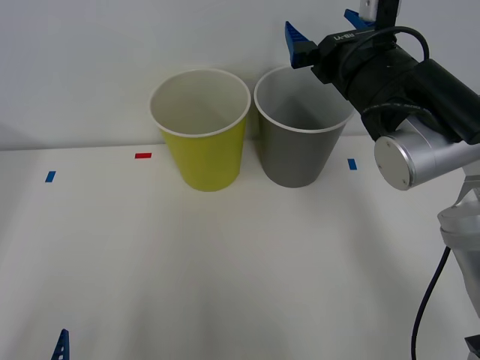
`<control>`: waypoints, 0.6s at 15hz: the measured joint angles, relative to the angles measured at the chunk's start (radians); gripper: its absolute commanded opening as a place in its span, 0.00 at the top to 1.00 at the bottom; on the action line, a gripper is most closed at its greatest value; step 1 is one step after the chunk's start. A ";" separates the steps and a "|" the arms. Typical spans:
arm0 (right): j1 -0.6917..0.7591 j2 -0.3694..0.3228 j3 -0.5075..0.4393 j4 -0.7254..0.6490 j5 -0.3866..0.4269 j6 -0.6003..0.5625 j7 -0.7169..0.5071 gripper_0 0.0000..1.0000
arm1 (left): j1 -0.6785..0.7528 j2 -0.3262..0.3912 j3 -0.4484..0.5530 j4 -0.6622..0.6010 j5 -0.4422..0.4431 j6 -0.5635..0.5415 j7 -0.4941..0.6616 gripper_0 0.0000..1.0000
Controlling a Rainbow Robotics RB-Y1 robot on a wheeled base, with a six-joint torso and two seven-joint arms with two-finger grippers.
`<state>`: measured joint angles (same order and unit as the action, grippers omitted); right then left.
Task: Put cans in the gray bin and PET bottles in the light green bin.
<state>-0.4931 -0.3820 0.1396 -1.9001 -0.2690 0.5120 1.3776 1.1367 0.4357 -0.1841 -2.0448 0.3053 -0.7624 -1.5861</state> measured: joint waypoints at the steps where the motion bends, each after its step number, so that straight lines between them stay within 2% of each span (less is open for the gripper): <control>1: 0.000 0.002 0.000 0.000 0.006 0.000 0.000 0.00 | 0.000 0.000 0.000 0.000 0.000 0.000 0.000 0.00; 9: 0.012 0.003 -0.005 -0.015 0.028 0.000 -0.007 0.00 | 0.000 0.000 0.000 0.000 0.000 0.000 0.000 0.00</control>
<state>-0.4808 -0.3792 0.1347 -1.9152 -0.2409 0.5121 1.3707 1.1367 0.4357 -0.1841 -2.0448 0.3053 -0.7624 -1.5861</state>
